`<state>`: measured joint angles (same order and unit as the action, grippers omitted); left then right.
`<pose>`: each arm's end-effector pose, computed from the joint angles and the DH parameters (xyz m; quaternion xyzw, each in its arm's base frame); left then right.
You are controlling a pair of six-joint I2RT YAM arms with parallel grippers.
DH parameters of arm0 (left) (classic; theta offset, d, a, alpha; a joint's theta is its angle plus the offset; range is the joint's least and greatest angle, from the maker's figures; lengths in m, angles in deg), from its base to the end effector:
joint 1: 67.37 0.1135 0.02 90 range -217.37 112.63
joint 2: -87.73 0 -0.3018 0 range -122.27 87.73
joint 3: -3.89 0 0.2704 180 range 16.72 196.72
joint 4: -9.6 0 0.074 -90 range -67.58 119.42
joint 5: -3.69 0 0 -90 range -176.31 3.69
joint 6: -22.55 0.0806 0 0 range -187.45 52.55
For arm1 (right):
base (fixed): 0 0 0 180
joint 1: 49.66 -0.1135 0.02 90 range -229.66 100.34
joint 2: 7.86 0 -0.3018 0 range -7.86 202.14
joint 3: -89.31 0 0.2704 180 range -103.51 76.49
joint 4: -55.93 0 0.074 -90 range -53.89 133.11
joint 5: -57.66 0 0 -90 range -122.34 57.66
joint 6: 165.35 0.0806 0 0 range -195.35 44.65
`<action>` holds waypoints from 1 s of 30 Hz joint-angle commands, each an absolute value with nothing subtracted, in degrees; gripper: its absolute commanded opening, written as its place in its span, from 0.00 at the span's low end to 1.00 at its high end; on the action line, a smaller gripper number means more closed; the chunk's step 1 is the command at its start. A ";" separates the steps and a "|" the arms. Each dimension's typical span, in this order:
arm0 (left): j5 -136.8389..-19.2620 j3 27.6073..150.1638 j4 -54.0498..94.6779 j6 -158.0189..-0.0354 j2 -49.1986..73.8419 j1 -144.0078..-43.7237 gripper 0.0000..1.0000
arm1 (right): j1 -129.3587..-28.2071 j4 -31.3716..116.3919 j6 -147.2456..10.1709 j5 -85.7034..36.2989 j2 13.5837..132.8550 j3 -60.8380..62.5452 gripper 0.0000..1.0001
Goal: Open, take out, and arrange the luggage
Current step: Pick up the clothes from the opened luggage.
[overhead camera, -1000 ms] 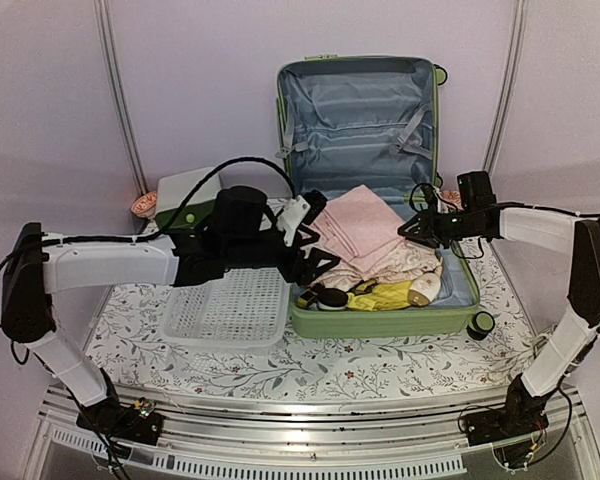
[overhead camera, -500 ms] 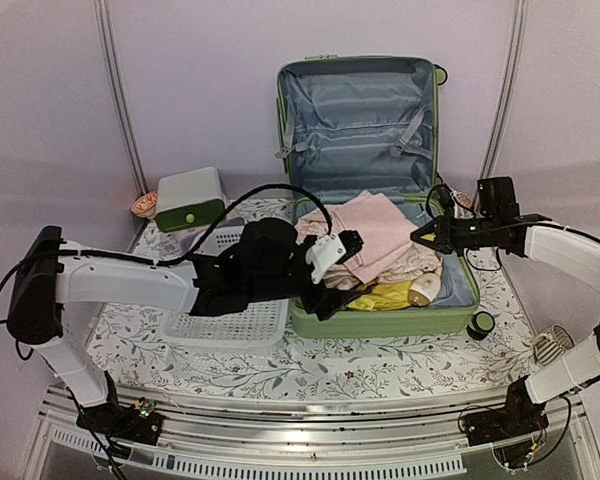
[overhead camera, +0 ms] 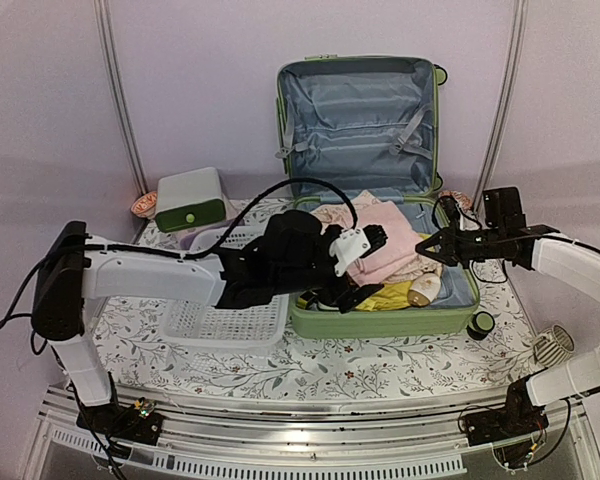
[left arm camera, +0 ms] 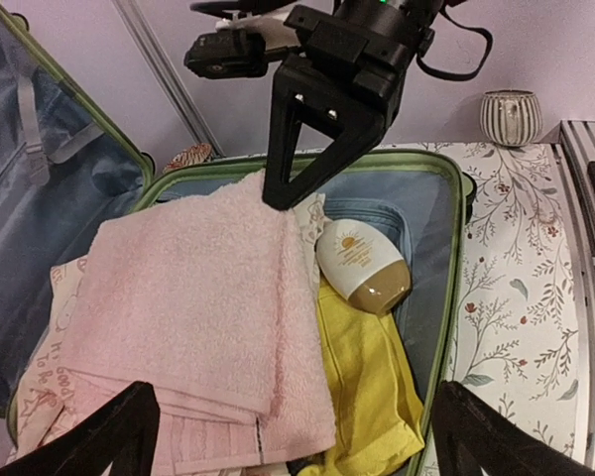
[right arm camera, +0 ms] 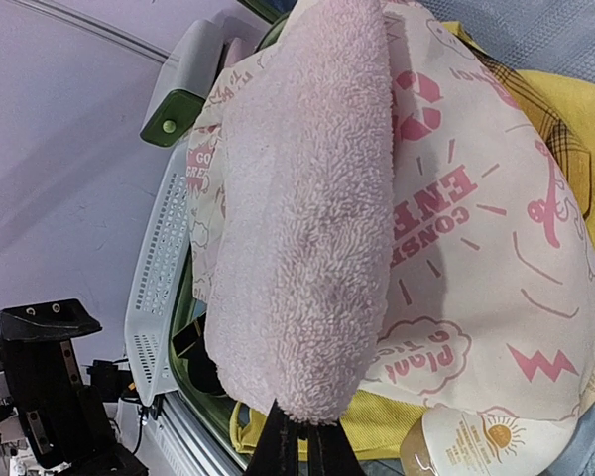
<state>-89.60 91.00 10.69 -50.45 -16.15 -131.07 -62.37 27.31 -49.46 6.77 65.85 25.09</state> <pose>0.2249 -0.4447 0.2811 0.5102 0.6267 -0.2120 0.5495 0.2907 0.1177 0.2743 -0.0482 0.8586 0.4203 0.2896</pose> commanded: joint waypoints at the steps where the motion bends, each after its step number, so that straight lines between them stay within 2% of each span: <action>1: -87.84 95.63 11.47 -47.80 -19.93 -131.68 0.96 | -62.66 27.96 -48.23 6.50 63.96 26.87 0.04; 7: -87.47 103.27 18.24 -46.82 -27.02 -131.77 0.88 | -62.66 28.04 -47.73 6.33 62.73 27.70 0.04; 15: -94.67 109.52 22.42 -45.78 -32.62 -131.73 0.87 | -62.66 27.75 -47.74 6.33 61.60 27.52 0.04; 21: -97.59 114.04 27.12 -45.10 -35.68 -131.76 0.79 | -62.62 27.36 -48.19 5.90 61.48 27.73 0.04; 24: -98.39 114.73 27.79 -45.16 -36.23 -131.73 0.68 | -62.66 27.41 -48.20 5.65 61.35 27.88 0.04; 30: -101.20 115.89 29.74 -45.70 -35.37 -131.98 0.34 | -62.65 27.06 -48.26 5.36 60.98 27.85 0.04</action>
